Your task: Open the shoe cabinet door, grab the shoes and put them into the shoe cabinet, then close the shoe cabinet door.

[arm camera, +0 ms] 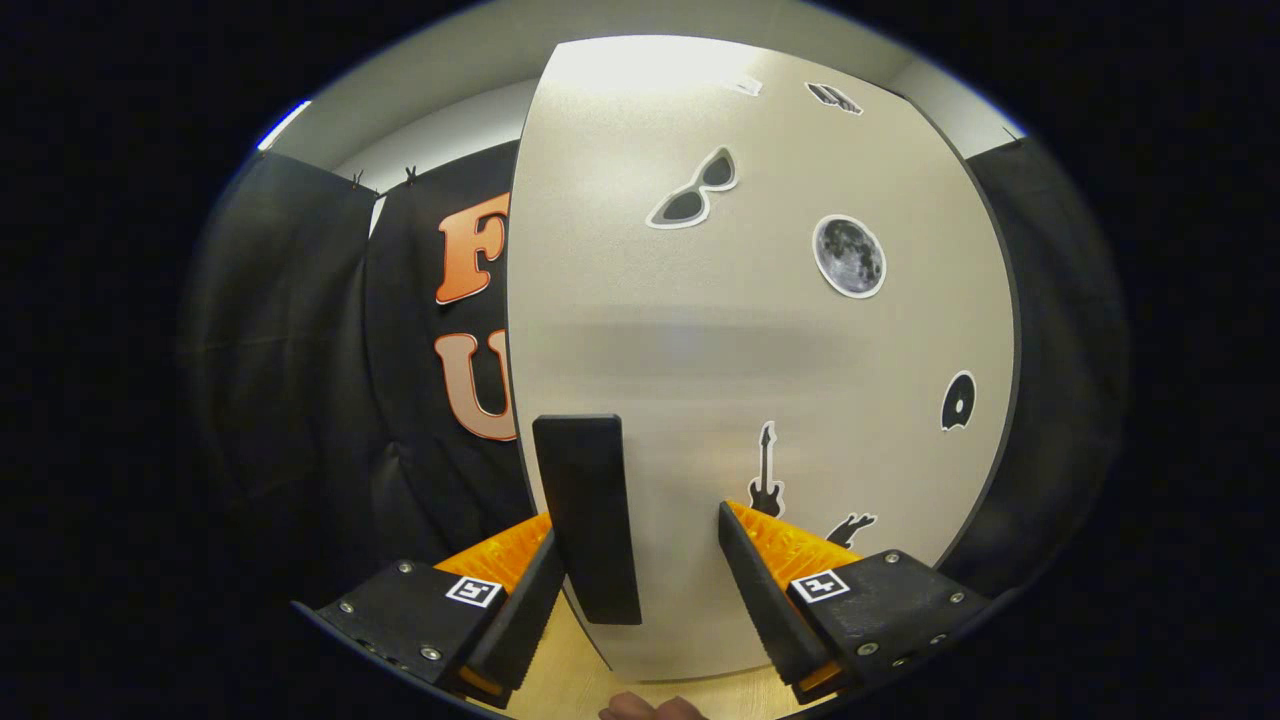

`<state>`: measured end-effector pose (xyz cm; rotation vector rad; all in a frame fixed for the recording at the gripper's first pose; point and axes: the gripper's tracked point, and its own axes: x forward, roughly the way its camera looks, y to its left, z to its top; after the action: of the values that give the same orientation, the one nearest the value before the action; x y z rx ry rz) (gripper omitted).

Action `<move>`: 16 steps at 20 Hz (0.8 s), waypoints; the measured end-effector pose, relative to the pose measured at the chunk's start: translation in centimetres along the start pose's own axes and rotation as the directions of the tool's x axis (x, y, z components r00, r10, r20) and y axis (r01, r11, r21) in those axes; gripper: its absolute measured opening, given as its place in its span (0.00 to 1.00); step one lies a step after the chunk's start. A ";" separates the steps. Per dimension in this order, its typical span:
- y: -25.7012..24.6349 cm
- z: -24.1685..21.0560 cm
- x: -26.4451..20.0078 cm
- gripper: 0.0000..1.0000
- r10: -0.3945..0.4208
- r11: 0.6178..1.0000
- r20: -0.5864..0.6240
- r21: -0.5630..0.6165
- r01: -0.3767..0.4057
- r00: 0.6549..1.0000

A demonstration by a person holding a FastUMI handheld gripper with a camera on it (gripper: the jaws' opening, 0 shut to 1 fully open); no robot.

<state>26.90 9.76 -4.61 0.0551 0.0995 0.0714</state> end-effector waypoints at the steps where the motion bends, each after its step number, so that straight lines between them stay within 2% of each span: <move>1: 0.1 0.0 0.2 0.90 -0.010 1.000 0.003 -0.026 0.010 1.000; 4: -0.3 -0.3 0.7 0.92 -0.043 0.995 0.009 -0.092 0.044 0.999; 12: -0.2 0.2 0.9 0.95 -0.059 0.993 0.019 -0.097 0.061 0.998; 14: -0.1 0.2 0.9 0.95 -0.043 0.996 0.004 -0.075 0.044 0.999; 16: 0.5 0.2 0.5 0.95 -0.004 1.000 -0.029 -0.004 0.004 1.000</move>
<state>27.43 10.27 -4.41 0.0495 0.1279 0.0686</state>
